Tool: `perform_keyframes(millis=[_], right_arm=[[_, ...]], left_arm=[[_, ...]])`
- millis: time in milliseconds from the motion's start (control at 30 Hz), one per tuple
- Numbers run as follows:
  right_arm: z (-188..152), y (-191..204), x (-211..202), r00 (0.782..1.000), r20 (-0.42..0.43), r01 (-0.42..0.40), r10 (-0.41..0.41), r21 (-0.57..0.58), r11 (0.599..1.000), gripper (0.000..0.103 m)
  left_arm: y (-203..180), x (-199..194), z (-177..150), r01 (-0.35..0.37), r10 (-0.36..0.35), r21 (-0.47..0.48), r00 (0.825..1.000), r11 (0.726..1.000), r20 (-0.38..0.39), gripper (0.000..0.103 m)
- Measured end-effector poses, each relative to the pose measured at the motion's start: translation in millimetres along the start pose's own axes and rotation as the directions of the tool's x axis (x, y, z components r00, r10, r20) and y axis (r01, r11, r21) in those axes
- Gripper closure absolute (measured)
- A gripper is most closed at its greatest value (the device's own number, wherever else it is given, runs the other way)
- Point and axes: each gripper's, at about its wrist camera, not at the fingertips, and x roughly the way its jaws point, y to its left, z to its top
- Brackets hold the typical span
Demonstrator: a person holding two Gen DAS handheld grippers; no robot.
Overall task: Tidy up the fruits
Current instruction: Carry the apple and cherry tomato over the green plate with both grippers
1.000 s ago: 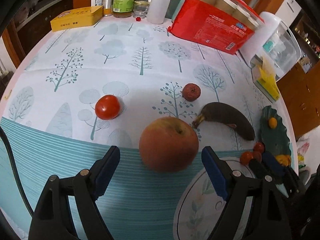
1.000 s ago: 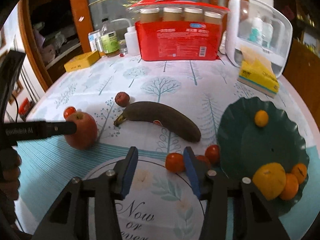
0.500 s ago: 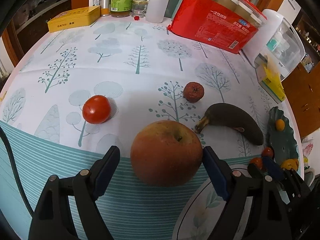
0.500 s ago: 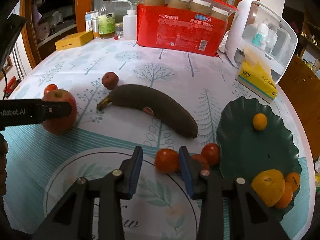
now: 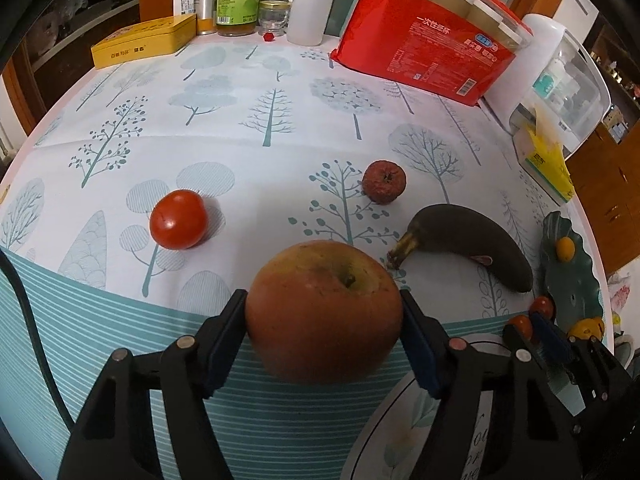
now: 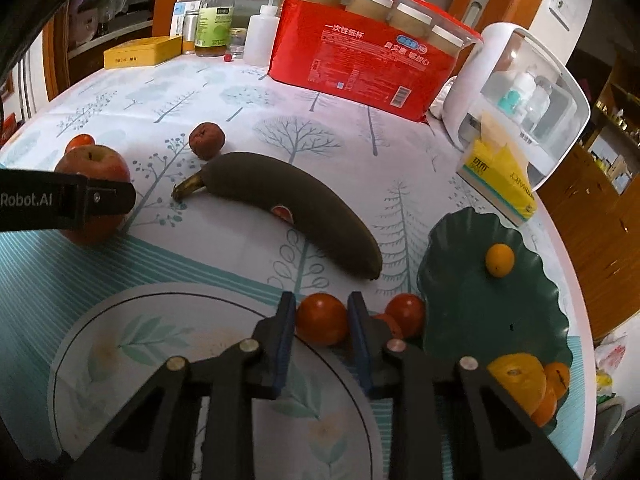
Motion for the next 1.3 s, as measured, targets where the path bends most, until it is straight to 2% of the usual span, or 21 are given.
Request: perform_keyframes(millis=[200, 400, 767, 1000, 1300], right_arm=[[-1, -1, -2, 1.000, -0.002, -0.024, 0.024, 0.011, 1.000, 0.077], [-2, 2, -10, 0.997, 0.009, -0.082, 0.082, 0.008, 0.997, 0.078], [-7, -5, -51, 0.977, 0.057, -0.204, 0.204, -0.004, 0.979, 0.078], [-18, -38, -74, 0.970, 0.087, -0.227, 0.225, 0.009, 0.974, 0.078], [-33, -112, -95, 0.969, 0.127, -0.217, 0.211, 0.032, 0.976, 0.078]], left_arm=[[1, -3, -3, -0.001, 0.001, 0.012, 1.000, 1.000, -0.003, 0.032], [1, -14, -9, -0.012, 0.012, 0.018, 1.000, 1.000, -0.008, 0.032], [-19, -46, -31, -0.018, 0.019, 0.035, 0.999, 0.999, -0.035, 0.032], [-57, -68, -44, 0.007, -0.007, 0.032, 1.000, 0.999, -0.011, 0.032], [-124, -85, -57, 0.030, -0.031, 0.029, 0.999, 0.999, 0.038, 0.032]])
